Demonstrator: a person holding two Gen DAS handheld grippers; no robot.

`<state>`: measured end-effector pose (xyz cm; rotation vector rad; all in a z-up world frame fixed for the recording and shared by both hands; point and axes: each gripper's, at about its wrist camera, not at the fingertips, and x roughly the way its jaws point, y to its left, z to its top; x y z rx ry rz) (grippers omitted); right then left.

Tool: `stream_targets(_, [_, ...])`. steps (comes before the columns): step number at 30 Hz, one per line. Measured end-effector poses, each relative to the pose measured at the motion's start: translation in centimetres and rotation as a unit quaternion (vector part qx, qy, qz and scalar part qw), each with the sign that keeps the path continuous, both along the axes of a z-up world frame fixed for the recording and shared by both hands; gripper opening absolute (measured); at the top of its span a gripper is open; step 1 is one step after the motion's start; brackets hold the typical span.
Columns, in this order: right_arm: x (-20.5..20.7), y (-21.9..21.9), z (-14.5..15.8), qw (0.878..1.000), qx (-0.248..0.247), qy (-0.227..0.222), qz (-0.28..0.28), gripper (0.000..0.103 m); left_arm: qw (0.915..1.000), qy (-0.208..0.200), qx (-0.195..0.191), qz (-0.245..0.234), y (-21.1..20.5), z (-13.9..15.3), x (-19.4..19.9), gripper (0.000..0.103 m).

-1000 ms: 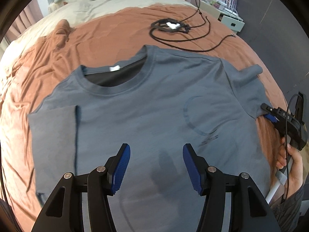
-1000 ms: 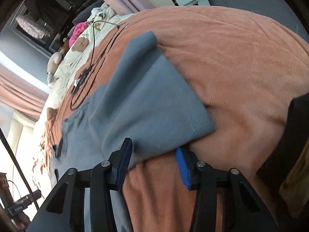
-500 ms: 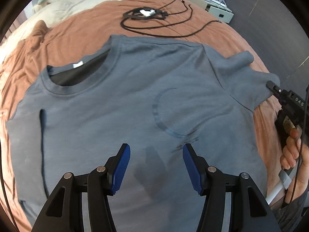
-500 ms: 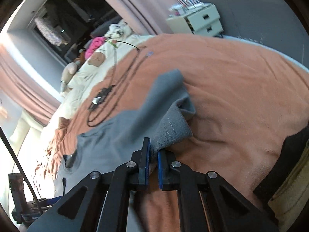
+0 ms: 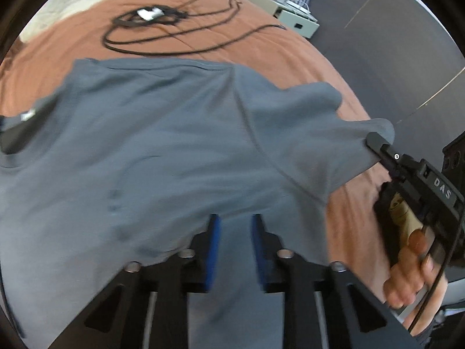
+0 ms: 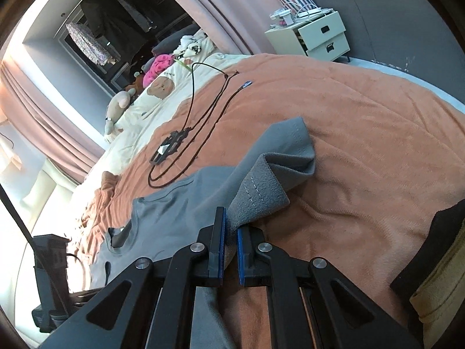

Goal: Fold small clothes

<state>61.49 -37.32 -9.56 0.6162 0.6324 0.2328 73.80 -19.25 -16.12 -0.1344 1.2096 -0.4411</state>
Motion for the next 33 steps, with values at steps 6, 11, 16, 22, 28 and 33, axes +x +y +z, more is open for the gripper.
stream_targets(6, [0.0,-0.3,-0.3,1.000,0.011,0.001,0.006,0.003,0.9994,0.014,-0.033,-0.002,-2.6,-1.0,0.7,0.014])
stream_targets(11, [0.0,-0.3,-0.4,1.000,0.022,-0.001,0.012,0.002,0.9968,0.038,-0.069,0.013,-3.5,-2.2,1.5,0.013])
stream_targets(16, [0.1,0.0,-0.6,0.999,0.029,-0.004,0.024,0.002,0.9919,0.060,-0.109,0.028,-3.7,-3.1,1.8,0.013])
stream_targets(22, [0.2,0.4,-1.2,0.999,0.038,0.000,0.035,0.002,0.9816,0.089,-0.161,0.051,-3.3,-4.5,2.2,0.013])
stream_targets(28, [0.2,0.5,-2.0,0.997,0.067,0.008,0.047,0.002,0.9779,0.105,-0.175,0.047,-3.4,-5.1,3.0,0.011])
stream_targets(33, [-0.2,0.7,-2.7,0.995,0.079,0.018,0.051,0.002,0.9766,0.113,-0.179,0.042,-1.9,-4.8,2.9,0.011])
